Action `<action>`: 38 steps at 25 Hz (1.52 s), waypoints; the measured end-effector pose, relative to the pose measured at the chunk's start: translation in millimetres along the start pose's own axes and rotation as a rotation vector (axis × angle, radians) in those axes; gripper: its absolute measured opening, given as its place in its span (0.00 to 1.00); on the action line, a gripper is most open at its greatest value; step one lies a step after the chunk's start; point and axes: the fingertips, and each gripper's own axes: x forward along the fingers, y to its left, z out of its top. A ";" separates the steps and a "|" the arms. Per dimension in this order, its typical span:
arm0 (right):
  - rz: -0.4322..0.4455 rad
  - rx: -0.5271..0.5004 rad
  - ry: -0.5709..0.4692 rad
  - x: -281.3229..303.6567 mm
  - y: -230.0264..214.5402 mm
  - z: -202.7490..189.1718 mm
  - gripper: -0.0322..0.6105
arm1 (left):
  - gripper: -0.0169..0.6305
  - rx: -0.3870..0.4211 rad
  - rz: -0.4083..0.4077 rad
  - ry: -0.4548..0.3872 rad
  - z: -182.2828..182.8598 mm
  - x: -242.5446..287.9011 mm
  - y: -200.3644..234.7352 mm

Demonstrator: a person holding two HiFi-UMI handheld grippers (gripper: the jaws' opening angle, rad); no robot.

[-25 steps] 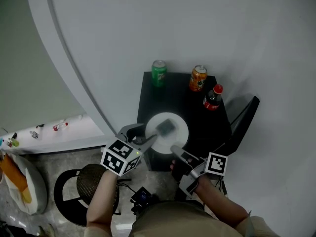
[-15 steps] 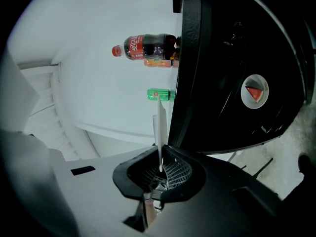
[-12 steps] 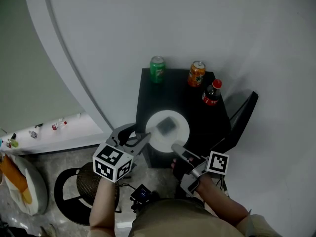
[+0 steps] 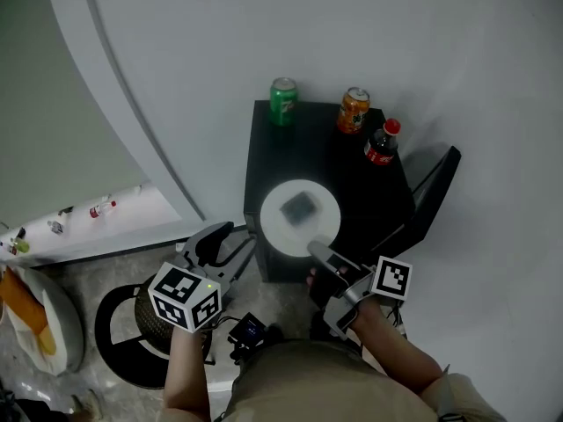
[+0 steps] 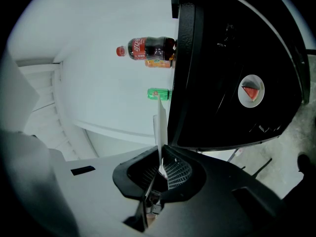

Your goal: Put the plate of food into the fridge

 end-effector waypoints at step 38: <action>-0.022 0.041 -0.126 -69.9 -12.8 -42.7 0.10 | 0.31 -0.062 -0.199 0.099 -66.8 -14.5 -46.5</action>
